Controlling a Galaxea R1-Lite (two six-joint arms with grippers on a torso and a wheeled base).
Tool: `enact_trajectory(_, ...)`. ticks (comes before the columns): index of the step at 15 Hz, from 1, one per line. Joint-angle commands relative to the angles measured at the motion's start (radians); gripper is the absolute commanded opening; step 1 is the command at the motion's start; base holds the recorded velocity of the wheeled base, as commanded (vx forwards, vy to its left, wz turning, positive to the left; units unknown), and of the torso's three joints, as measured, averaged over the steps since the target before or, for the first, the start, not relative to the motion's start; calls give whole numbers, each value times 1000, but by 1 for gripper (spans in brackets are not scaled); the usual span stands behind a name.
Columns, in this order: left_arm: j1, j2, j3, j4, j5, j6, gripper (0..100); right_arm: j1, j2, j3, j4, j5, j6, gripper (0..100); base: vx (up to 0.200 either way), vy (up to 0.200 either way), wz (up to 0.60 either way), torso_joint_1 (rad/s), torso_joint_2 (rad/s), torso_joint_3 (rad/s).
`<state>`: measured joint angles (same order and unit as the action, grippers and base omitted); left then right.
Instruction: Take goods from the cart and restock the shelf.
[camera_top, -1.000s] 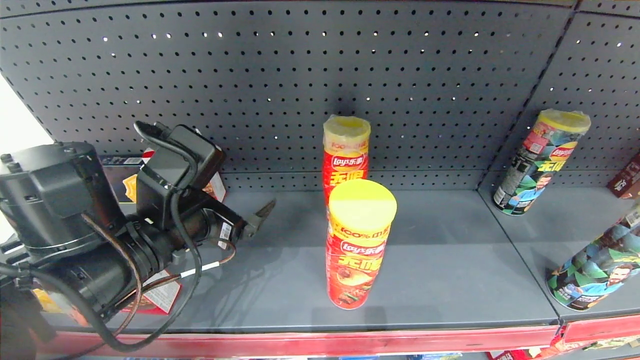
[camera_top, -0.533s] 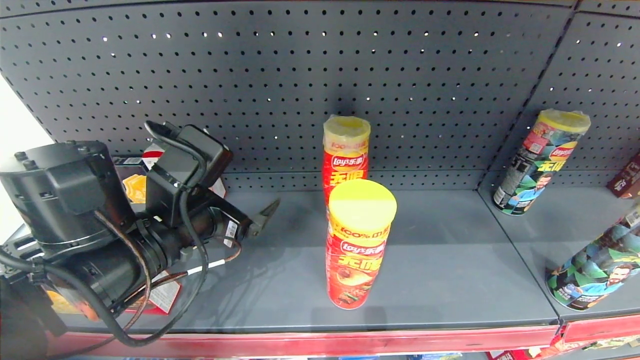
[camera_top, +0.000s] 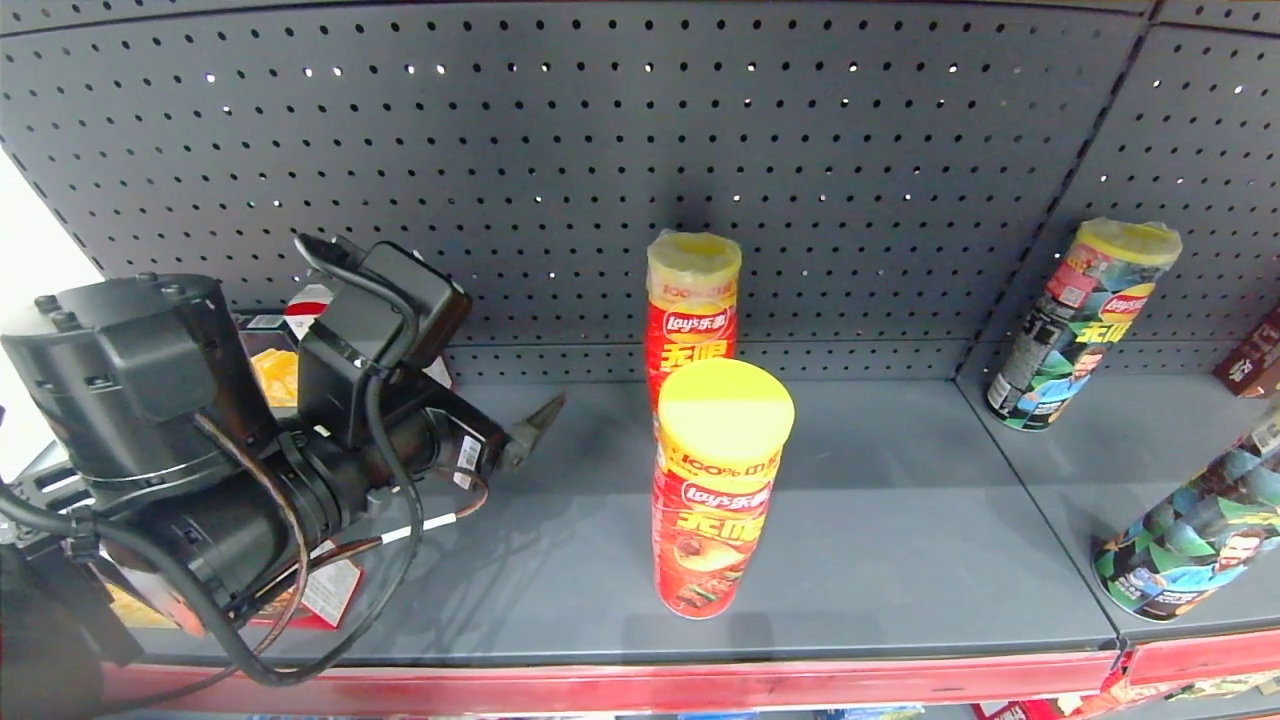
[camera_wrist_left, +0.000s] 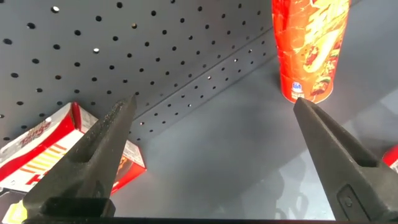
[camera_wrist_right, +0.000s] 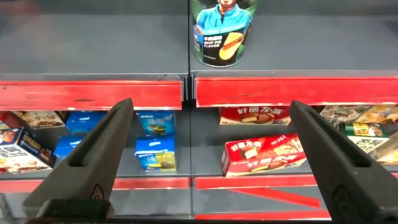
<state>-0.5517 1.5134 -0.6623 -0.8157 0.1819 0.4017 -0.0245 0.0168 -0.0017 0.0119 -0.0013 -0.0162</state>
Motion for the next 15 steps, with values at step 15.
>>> enact_trajectory(15,1,-421,173,55,-25,-50,100,6,-17,2,-4,0,2,100,0,0,0,0,0,0)
